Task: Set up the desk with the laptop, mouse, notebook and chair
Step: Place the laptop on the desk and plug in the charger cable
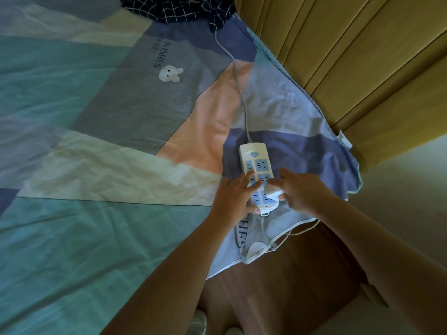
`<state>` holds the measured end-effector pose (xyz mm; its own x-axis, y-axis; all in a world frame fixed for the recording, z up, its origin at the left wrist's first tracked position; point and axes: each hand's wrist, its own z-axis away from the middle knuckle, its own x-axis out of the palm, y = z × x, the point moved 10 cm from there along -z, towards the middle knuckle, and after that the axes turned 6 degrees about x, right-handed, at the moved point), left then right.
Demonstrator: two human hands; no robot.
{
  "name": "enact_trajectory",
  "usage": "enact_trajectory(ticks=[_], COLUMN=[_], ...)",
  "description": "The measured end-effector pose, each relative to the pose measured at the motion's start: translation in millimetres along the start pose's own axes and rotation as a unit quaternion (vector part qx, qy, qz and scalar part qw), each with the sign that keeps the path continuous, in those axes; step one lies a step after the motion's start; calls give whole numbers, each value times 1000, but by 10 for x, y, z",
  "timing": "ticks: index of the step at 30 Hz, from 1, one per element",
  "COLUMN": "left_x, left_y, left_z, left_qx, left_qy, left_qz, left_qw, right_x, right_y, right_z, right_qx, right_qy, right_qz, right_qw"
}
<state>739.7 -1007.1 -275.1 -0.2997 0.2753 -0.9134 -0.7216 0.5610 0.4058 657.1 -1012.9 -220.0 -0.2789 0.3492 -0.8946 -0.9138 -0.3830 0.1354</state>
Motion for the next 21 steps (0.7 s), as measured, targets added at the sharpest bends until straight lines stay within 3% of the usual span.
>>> enact_trajectory(ticks=[21], left_x=[-27], left_y=[-44], left_z=[22], left_qx=[-19], left_qy=[49], left_qz=[57], left_qw=[997], right_x=[107], right_y=[-203], right_z=[7], right_qx=[-16], right_qy=[3], right_qz=[79], right_qw=[997])
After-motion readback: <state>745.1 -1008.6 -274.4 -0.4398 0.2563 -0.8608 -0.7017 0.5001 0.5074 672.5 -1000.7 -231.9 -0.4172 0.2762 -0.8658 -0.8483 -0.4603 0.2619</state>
